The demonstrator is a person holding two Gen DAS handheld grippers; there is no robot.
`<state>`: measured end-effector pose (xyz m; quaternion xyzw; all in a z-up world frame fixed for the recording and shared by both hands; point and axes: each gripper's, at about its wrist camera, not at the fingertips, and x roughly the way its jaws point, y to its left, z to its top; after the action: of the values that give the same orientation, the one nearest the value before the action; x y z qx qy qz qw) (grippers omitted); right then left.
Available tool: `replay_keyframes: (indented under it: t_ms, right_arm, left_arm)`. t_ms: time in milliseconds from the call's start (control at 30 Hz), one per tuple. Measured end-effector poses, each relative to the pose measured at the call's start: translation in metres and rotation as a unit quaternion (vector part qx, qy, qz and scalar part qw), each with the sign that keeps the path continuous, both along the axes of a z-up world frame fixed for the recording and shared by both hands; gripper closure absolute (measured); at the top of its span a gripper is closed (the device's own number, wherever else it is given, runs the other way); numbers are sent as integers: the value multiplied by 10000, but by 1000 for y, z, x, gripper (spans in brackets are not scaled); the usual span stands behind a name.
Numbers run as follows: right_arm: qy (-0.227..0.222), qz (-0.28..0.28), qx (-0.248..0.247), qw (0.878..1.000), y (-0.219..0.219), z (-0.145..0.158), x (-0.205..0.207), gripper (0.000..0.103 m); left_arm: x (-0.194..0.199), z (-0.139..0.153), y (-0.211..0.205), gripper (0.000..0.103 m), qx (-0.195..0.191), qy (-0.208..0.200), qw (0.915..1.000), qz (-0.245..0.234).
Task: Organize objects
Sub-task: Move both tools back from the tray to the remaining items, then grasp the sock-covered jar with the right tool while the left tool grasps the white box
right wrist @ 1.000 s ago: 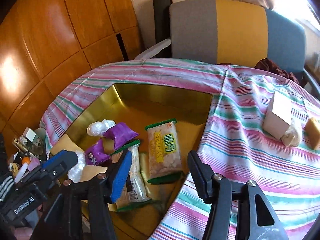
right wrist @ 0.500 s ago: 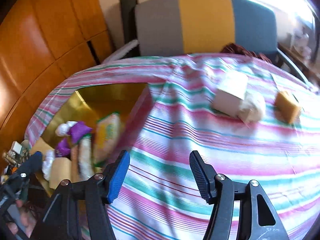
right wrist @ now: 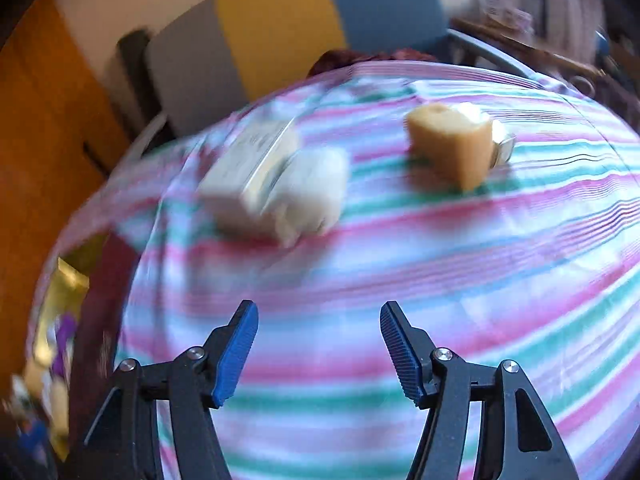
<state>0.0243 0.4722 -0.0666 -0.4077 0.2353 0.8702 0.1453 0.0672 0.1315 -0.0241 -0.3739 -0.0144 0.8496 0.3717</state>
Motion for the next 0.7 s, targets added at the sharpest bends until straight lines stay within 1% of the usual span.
replay_keyframes:
  t_ms: [167,333,433,567,600,633,700]
  right_arm:
    - [233,-245,-135,9993,25,5,-31,39]
    - [192,-249,-379,9988,35,-2,-60,39]
    - [236,-104,-503,9984,35,-8,-71,40]
    - [209,208,-313,9991,27,-13,-82,41]
    - [251,267,-265,9990,26,-13,-82,44]
    - [323,355,-255,9985,25,-12,-81,50]
    - [331,411,-189,9984,24,-11,-76,51]
  left_arm:
    - [4,1,7,45,-166,20,9998,-80]
    - [4,4,7,45,-275,58,9996,-36]
    - [0,4,7,45,-288,60,9996,27]
    - [-3,1,10,45,-307,-25,9995,57]
    - [-3,1,11,45,-321,-45,9995,47]
    - [-5,1,14,45,-331,-70,9994,21]
    - [-6,4,18,45,-312,-50,9995,-14]
